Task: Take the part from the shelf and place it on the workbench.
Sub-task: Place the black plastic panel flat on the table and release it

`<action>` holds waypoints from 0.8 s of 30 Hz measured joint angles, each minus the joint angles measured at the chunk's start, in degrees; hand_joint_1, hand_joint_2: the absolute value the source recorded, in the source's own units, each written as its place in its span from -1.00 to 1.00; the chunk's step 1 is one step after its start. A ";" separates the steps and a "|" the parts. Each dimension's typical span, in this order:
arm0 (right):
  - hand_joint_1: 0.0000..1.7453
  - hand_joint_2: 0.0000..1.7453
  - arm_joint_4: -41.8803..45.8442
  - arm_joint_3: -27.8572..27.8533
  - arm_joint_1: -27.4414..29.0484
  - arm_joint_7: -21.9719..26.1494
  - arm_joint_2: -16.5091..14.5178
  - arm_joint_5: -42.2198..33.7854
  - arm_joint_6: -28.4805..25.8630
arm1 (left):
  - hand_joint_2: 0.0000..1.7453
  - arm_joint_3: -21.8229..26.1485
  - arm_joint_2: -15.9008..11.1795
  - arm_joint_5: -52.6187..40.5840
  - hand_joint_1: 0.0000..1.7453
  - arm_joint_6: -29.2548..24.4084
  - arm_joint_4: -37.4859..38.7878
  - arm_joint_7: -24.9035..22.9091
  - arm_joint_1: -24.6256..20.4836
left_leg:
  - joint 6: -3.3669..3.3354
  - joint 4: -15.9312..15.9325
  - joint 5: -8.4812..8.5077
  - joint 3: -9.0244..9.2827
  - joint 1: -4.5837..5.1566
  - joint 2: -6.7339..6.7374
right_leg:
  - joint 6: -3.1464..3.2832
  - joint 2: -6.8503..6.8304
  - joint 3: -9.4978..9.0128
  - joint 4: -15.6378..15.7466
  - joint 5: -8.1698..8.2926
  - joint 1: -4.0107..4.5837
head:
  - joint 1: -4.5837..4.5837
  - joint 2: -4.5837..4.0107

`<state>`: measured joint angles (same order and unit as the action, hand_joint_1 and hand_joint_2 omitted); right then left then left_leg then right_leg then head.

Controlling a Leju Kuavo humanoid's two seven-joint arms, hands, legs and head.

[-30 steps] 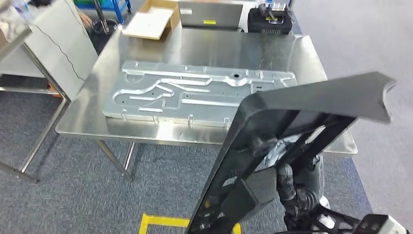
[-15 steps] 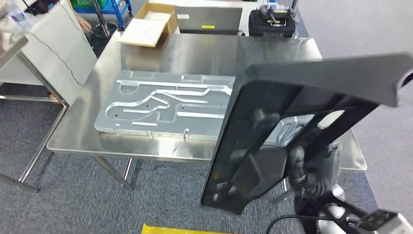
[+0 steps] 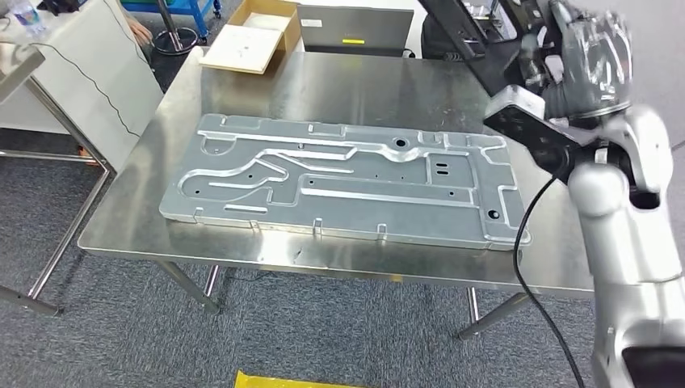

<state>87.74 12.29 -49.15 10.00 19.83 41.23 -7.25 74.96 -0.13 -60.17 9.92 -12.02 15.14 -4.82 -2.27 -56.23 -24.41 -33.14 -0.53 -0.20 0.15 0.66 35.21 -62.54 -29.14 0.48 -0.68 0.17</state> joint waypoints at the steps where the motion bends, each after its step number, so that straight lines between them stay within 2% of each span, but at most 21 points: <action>1: 1.00 1.00 -2.71 1.83 -2.48 -0.90 0.28 3.02 0.60 | 1.00 -0.19 0.00 -0.14 -1.00 0.11 0.00 0.06 -0.06 | -0.08 0.02 -0.11 0.11 -0.03 0.00 | -0.35 -0.04 2.00 -3.80 -1.59 -0.24 | 0.02 0.00; 2: 1.00 1.00 -5.66 4.01 -4.83 -1.78 0.38 6.18 1.54 | 1.00 -0.38 0.00 -0.32 -1.00 0.26 0.00 0.16 -0.12 | -0.09 -0.02 -0.26 0.21 -0.07 0.02 | -0.66 -0.08 4.25 -7.75 -2.90 -0.58 | 0.01 0.00; 3: 1.00 1.00 -8.91 6.63 -7.00 -2.53 0.36 9.19 2.67 | 1.00 -0.58 0.00 -0.47 -1.00 0.45 0.00 0.33 -0.17 | -0.01 -0.07 -0.46 0.36 -0.14 0.04 | -0.96 -0.16 6.09 -10.63 -3.34 -0.93 | 0.01 0.00; 4: 1.00 1.00 -12.13 9.32 -8.95 -3.15 0.17 11.63 3.73 | 1.00 -0.74 0.00 -0.61 -1.00 0.69 0.00 0.55 -0.24 | 0.14 -0.17 -0.70 0.56 -0.27 0.03 | -1.24 -0.26 7.10 -11.66 -2.68 -1.27 | 0.02 0.00; 5: 1.00 1.00 -15.36 12.03 -10.75 -3.65 -0.26 13.40 4.47 | 1.00 -0.84 0.00 -0.75 -1.00 0.96 0.00 0.79 -0.29 | 0.37 -0.31 -1.01 0.83 -0.45 0.01 | -1.49 -0.36 6.91 -10.27 -0.82 -1.59 | 0.01 0.00; 7: 1.00 1.00 -21.36 16.96 -13.64 -4.45 -1.77 15.47 4.94 | 1.00 -1.02 -0.04 -0.97 -1.00 1.49 0.00 1.25 -0.40 | 1.02 -0.56 -1.75 1.49 -0.85 -0.04 | -1.94 -0.53 4.16 -3.08 3.99 -2.10 | 0.02 0.00; 8: 1.00 1.00 -24.13 19.17 -14.89 -4.65 -2.77 16.12 5.18 | 1.00 -1.14 -0.09 -1.05 -1.00 1.79 0.01 1.52 -0.51 | 1.44 -0.72 -2.07 1.63 -0.93 -0.11 | -1.98 -0.50 2.69 0.41 5.50 -2.08 | 0.02 0.00; 9: 1.00 1.00 -26.75 21.24 -15.87 -4.74 -3.81 16.78 5.67 | 1.00 -1.27 -0.14 -1.11 -1.00 2.16 0.01 1.86 -0.62 | 1.89 -0.74 -2.24 1.65 -0.94 -0.18 | -1.78 -0.47 1.75 2.65 6.04 -1.99 | 0.02 0.00; 10: 1.00 1.00 -29.25 23.18 -16.61 -4.73 -5.04 17.46 6.41 | 1.00 -1.42 -0.19 -1.22 -1.00 2.57 0.02 2.24 -0.69 | 2.30 -0.60 -2.29 1.63 -0.96 -0.24 | -1.48 -0.39 1.33 3.64 5.80 -1.76 | 0.03 0.00; 11: 1.00 1.00 -31.74 25.02 -17.23 -4.70 -6.36 18.18 7.21 | 1.00 -1.62 -0.20 -1.39 -1.00 2.99 0.02 2.62 -0.74 | 2.72 -0.41 -2.25 1.66 -0.98 -0.28 | -1.02 -0.31 1.18 4.11 5.61 -1.49 | 0.02 0.00; 13: 1.00 1.00 -36.88 28.67 -17.80 -4.61 -9.64 19.47 8.07 | 1.00 -2.08 -0.18 -1.72 -1.00 3.69 0.03 3.32 -0.84 | 3.43 -0.28 -2.65 1.75 -1.18 -0.21 | -0.03 -0.24 0.78 4.70 5.47 -1.47 | 0.02 0.00; 14: 1.00 1.00 -39.52 30.31 -17.93 -4.45 -11.51 19.83 8.07 | 1.00 -2.28 -0.16 -1.85 -1.00 3.93 0.03 3.63 -0.99 | 3.69 -1.57 -3.42 1.21 -1.23 -0.17 | 0.47 -0.21 0.53 4.92 5.46 -1.51 | 0.01 0.00; 16: 1.00 1.00 -44.28 32.91 -17.74 -3.82 -15.28 20.13 7.70 | 1.00 -2.55 -0.10 -2.05 -1.00 4.34 0.04 4.14 -1.33 | 3.94 -8.02 -6.26 -2.00 -1.18 -0.11 | 1.24 -0.16 0.07 5.20 5.30 -1.43 | 0.01 0.00; 18: 1.00 1.00 -48.20 34.90 -17.07 -3.25 -18.40 20.30 7.12 | 1.00 -2.85 -0.04 -2.23 -1.00 4.65 0.05 4.44 -1.51 | 3.94 -15.64 -8.50 -6.50 -1.05 -0.11 | 1.72 -0.11 -0.28 5.23 5.01 -1.04 | 0.01 0.00; 19: 1.00 1.00 -49.88 35.81 -16.75 -3.13 -19.74 20.39 6.72 | 1.00 -3.04 -0.01 -2.28 -1.00 4.83 0.05 4.61 -1.51 | 3.81 -17.17 -8.21 -7.81 -0.95 -0.11 | 1.89 -0.09 -0.52 5.26 4.85 -0.82 | 0.01 0.00; 20: 1.00 1.00 -51.30 36.60 -16.54 -3.07 -20.91 20.49 6.38 | 1.00 -3.21 0.03 -2.31 -1.00 4.97 0.06 4.77 -1.49 | 3.58 -16.68 -6.90 -8.11 -0.84 -0.11 | 2.04 -0.06 -0.83 5.31 4.69 -0.60 | 0.01 0.00; 22: 1.00 1.00 -53.66 38.13 -16.33 -3.01 -23.33 20.73 5.76 | 1.00 -3.53 0.09 -2.41 -1.00 5.15 0.07 5.05 -1.48 | 2.71 -9.50 -1.83 -5.52 -0.49 -0.11 | 2.21 0.10 -1.65 5.45 4.24 -0.27 | 0.01 0.00; 23: 1.00 1.00 -54.62 38.79 -16.27 -2.98 -24.44 20.87 5.54 | 1.00 -3.63 0.09 -2.52 -1.00 5.18 0.07 5.14 -1.54 | 2.27 -5.64 0.10 -3.80 -0.27 -0.11 | 2.18 0.25 -1.96 5.47 4.02 -0.05 | 0.02 0.00; 24: 1.00 1.00 -55.55 39.50 -16.20 -2.99 -25.66 21.04 5.33 | 1.00 -3.72 0.10 -2.63 -1.00 5.20 0.07 5.27 -1.65 | 1.92 -2.44 1.20 -2.32 -0.07 -0.09 | 2.09 0.45 -2.10 5.45 3.84 0.08 | 0.02 0.00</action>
<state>32.18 51.79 -65.35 7.02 -5.83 62.27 -1.92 71.24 -0.03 -62.80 15.11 -11.95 20.41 -6.48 -0.35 -58.67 -23.21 -35.46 -0.60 -0.29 2.24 1.11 33.11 -57.09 -25.29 0.56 -0.67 0.17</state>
